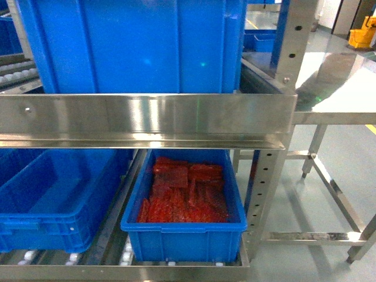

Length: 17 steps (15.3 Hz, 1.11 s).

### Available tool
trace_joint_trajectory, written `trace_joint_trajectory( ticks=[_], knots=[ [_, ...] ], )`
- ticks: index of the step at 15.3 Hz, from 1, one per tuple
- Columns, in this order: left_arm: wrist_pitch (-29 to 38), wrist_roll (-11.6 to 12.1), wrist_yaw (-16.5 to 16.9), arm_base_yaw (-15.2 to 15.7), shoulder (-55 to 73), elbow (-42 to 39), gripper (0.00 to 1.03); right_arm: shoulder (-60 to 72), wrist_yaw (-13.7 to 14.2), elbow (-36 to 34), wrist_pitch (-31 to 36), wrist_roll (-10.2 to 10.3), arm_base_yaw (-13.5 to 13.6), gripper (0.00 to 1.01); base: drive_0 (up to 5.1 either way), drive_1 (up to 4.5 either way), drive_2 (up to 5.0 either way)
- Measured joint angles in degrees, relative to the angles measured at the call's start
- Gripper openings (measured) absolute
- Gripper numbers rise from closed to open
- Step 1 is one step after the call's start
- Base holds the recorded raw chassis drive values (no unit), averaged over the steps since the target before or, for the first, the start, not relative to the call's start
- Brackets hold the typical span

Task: Sort blue parts and orange caps into right shelf containers

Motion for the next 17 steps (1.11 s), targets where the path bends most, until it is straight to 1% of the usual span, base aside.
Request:
trace_joint_trajectory(
  ticks=[17],
  knots=[
    [-0.15, 0.00, 0.02, 0.00, 0.00, 0.00, 0.41, 0.00, 0.00, 0.00, -0.11, 0.00, 0.00, 0.43, -5.1, 2.35, 2.3]
  ],
)
